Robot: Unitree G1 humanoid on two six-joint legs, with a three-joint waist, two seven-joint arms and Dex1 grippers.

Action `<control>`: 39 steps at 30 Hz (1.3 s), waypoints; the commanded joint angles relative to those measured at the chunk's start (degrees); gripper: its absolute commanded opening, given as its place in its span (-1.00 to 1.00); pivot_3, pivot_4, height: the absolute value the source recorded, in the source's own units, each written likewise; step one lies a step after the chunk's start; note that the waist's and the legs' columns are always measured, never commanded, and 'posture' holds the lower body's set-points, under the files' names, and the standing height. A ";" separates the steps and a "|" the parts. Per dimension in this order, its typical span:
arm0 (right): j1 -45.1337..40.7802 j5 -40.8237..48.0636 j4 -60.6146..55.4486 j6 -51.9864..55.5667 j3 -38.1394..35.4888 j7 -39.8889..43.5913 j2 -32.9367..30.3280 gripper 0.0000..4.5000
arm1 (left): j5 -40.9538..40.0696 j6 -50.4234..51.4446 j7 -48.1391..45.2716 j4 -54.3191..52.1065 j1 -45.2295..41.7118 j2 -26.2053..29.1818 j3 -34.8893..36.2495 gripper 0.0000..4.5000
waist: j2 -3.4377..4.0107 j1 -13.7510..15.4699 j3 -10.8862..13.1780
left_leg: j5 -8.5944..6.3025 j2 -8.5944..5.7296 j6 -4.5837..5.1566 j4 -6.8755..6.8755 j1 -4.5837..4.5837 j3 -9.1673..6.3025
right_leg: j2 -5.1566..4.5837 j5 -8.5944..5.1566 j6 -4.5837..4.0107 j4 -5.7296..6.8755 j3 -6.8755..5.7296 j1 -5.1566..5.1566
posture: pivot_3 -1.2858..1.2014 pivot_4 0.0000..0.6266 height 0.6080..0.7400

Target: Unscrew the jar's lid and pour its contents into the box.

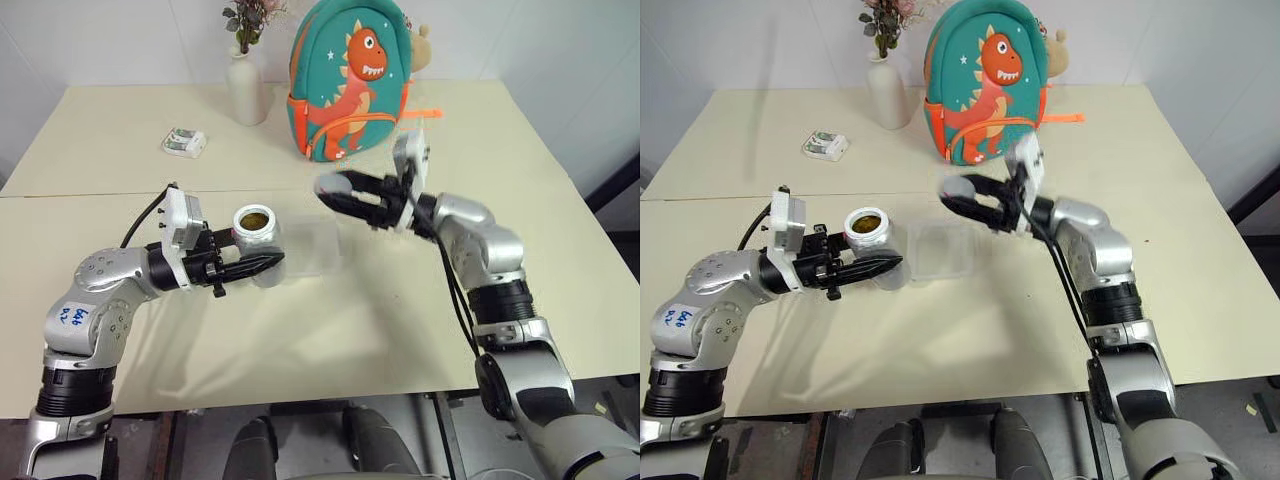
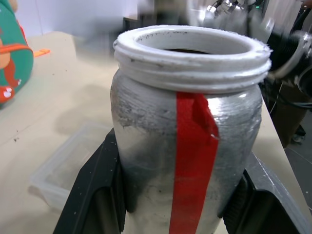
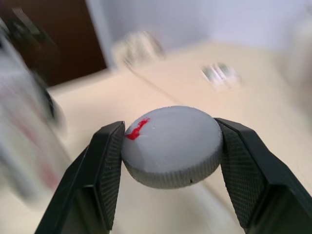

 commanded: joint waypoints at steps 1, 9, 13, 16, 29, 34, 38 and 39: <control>0.41 -2.42 6.13 -8.82 -1.74 0.28 0.02 0.12 | -1.68 0.52 0.46 -2.15 -0.24 1.09 1.79 -0.13 | 0.00 -0.02 0.00 | 0.00 0.00 0.00 0.01 0.00 0.01 | 0.00 0.00 0.00 0.01 0.01 0.00 | 0.03 -0.52 1.00; 1.77 -5.26 15.26 -15.74 -3.35 -3.15 0.59 0.12 | -2.55 1.89 1.92 -3.24 0.12 1.03 2.82 -0.13 | 0.00 0.00 0.00 | 0.03 0.00 -0.06 0.10 0.04 0.01 | 0.00 0.00 0.00 0.14 0.03 0.01 | 0.03 -0.52 1.00; 2.69 -5.36 16.58 -16.32 -5.21 -4.79 -0.38 0.12 | -2.60 2.17 2.43 -3.84 0.57 1.17 3.45 -0.13 | 0.00 0.03 0.00 | 0.04 0.00 -0.08 0.10 0.05 0.00 | 0.00 0.00 0.00 0.16 0.03 0.01 | 0.03 -0.52 1.00; 4.67 -6.49 14.75 -16.96 -5.53 -5.67 -1.89 0.12 | -2.93 2.36 2.56 -4.30 0.97 1.23 4.06 -0.13 | 0.00 0.13 0.00 | 0.05 0.00 -0.08 0.09 0.05 0.01 | 0.00 0.00 0.00 0.16 0.04 0.01 | 0.03 -0.52 1.00; 10.68 -6.09 13.47 -16.22 -7.93 -5.39 -3.54 0.99 | -3.74 2.70 2.56 -4.03 1.04 1.42 4.11 -0.13 | 0.00 0.01 0.00 | 0.03 -0.01 -0.12 0.05 0.80 0.15 | 0.01 0.01 0.01 0.09 0.18 0.67 | 0.03 -0.52 1.00; 8.87 -3.42 10.69 -13.43 -9.28 -3.13 -4.26 0.99 | -3.57 2.50 2.69 -4.42 1.31 1.59 4.12 -0.13 | 0.00 -0.02 0.00 | 0.03 -0.01 -0.12 0.04 0.85 0.24 | 0.02 0.02 0.03 0.12 0.26 0.67 | 0.03 -0.52 1.00; 6.70 0.94 -0.57 -4.81 -8.59 3.42 -8.83 0.99 | -3.31 3.37 4.31 -4.55 1.44 3.30 6.26 -0.13 | 0.06 0.00 0.05 | 0.03 0.00 -0.12 0.00 0.83 0.37 | 0.01 0.03 0.05 0.13 0.38 0.58 | 0.03 -0.52 1.00; 6.49 1.63 -3.30 -3.06 -7.96 5.17 -10.15 0.99 | -2.94 3.92 4.06 -4.52 1.68 4.43 6.17 -0.13 | 0.06 0.00 0.05 | 0.02 0.00 -0.12 -0.01 0.83 0.39 | 0.02 0.03 0.06 0.12 0.40 0.55 | 0.03 -0.52 1.00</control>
